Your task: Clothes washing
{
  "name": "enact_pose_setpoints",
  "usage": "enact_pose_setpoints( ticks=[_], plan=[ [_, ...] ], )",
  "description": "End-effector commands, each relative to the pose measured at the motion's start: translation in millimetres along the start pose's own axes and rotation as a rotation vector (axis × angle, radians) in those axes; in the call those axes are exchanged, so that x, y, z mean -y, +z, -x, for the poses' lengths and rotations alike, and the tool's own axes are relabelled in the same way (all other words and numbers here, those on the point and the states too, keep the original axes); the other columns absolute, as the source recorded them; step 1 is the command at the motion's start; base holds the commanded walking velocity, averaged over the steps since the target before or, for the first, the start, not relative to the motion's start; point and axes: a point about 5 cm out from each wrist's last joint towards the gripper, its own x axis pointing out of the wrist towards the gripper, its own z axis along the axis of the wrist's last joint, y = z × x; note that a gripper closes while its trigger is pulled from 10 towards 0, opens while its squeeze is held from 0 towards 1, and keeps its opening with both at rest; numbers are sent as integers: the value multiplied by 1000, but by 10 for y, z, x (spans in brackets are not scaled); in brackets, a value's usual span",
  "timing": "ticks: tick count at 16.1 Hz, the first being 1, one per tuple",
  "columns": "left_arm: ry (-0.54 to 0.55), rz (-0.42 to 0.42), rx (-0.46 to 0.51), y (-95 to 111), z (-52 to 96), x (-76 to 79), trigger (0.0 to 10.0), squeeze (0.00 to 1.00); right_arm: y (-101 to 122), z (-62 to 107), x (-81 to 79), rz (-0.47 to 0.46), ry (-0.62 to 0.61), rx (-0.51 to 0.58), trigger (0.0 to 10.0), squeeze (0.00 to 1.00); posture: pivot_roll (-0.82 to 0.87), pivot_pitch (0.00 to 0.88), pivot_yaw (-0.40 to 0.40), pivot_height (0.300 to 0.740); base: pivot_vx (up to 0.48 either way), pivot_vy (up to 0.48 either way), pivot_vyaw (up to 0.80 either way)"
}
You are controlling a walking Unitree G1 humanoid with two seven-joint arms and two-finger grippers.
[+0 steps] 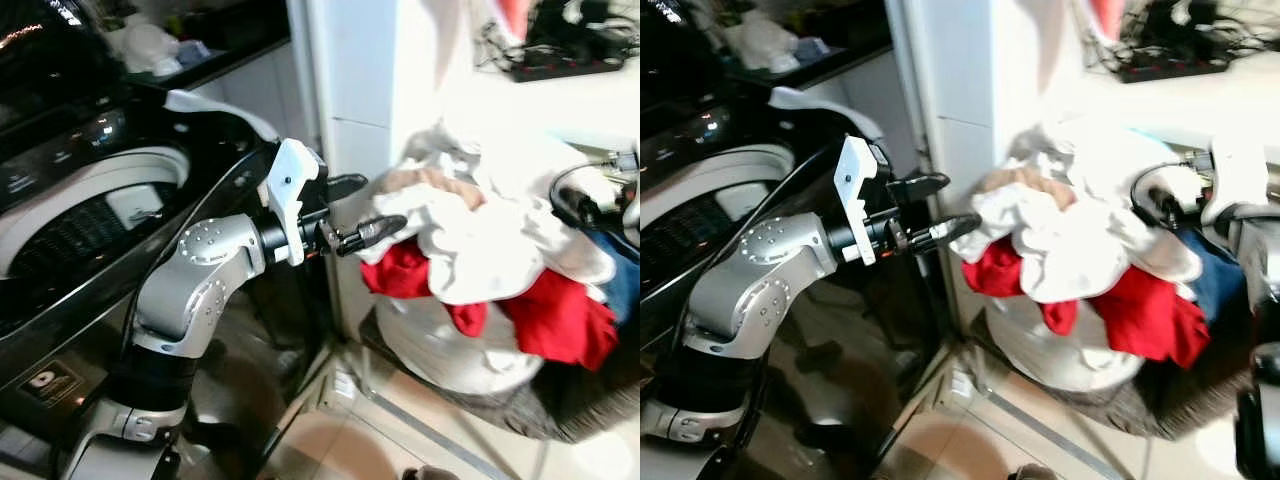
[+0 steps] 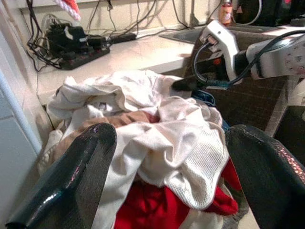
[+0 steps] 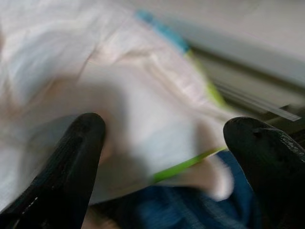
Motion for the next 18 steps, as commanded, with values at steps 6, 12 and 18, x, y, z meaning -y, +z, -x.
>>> enact_pose_setpoints(
  ticks=[6, 12, 18],
  plan=[
    [584, 0, -44, -227, 283, -398, 10000, 0, 541, 55, -205, 76, 37, 336, 10000, 0, 40, 0, 0, 740, 0, 0, 0],
    [696, -51, -30, -237, 354, -390, 10000, 0, 322, 115, -676, 55, 197, 306, 10000, 0, 53, 0, -19, 740, 0, 0, 0],
    [701, -110, 21, -144, 290, -412, 10000, 0, 318, 299, -936, -29, 201, 329, 10000, 0, 35, 0, 7, 740, 82, 0, 0]
  ],
)
